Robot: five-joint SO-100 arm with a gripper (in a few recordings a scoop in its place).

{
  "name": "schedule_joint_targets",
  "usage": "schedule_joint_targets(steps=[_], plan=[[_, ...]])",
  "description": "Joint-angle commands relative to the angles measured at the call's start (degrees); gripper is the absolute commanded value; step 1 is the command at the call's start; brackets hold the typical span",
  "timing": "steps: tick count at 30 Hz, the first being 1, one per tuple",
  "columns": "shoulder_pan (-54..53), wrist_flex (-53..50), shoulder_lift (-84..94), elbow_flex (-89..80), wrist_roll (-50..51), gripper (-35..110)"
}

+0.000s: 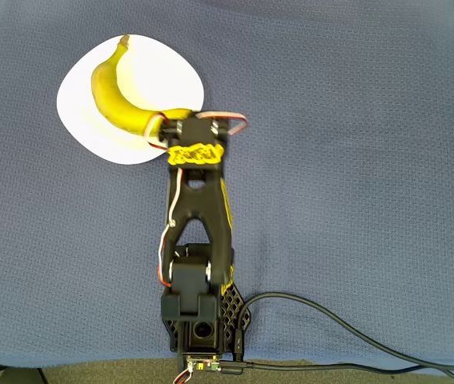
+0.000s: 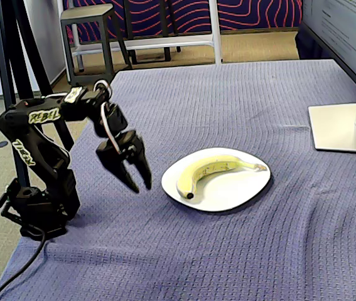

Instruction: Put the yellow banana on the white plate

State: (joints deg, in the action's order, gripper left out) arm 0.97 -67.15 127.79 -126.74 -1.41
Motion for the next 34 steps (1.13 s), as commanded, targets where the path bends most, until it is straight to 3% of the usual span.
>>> schedule_joint_targets(steps=[1,10,21,34], plan=[[-2.37,3.69,8.00,-8.00,-4.22,0],[-2.72,6.42,31.29,-27.25,-9.14,0],[-9.32,9.76,45.00,-40.43,-13.97,0],[-9.76,-1.76,51.42,-40.52,-12.83,0]])
